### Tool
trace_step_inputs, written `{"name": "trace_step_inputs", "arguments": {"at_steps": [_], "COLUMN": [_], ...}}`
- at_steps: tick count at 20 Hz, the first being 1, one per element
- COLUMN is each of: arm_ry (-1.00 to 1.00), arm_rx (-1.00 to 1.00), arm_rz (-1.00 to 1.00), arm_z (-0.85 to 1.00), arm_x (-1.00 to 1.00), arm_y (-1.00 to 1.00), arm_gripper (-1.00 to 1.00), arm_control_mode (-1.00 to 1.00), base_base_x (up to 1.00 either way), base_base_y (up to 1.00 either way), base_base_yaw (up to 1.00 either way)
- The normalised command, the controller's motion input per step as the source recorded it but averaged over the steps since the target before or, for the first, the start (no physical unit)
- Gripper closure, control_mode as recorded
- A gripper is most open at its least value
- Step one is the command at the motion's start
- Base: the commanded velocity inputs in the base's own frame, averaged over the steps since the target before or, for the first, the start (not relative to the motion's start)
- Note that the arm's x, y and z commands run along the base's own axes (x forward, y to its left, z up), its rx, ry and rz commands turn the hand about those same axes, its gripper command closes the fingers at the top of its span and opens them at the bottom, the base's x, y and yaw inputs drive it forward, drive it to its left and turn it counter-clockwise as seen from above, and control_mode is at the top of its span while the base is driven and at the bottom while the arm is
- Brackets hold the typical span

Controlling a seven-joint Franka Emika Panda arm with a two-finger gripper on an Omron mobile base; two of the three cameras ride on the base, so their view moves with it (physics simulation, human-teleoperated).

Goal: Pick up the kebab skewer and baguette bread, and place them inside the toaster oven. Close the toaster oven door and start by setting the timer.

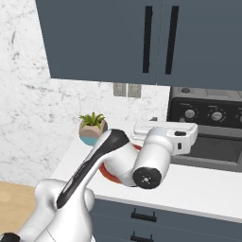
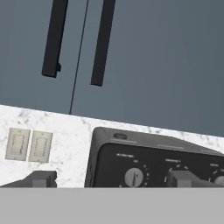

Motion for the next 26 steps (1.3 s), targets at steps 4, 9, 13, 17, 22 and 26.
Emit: {"name": "trace_step_inputs", "arguments": {"at_steps": [4,9,13,17,22,26], "arm_ry": [0.0,0.0,0.0,0.0,0.0,0.0], "arm_rx": [0.0,0.0,0.0,0.0,0.0,0.0], "arm_rz": [0.0,0.0,0.0,0.0,0.0,0.0], "arm_z": [-0.03,-0.07,-0.1,-0.08,-0.04,-0.04], "arm_x": [0.13,0.11,0.1,0.17,0.18,0.02], "arm_y": [-0.07,0.0,-0.01,0.0,-0.05,-0.12], "arm_gripper": [-1.0,-1.0,-1.0,-1.0,-1.0,-1.0], "arm_control_mode": [-1.0,-1.0,-1.0,-1.0,-1.0,-1.0], "base_base_x": [0.0,0.0,0.0,0.0,0.0,0.0], "base_base_y": [0.0,0.0,0.0,0.0,0.0,0.0], "base_base_yaw": [0.0,0.0,0.0,0.0,0.0,0.0]}}
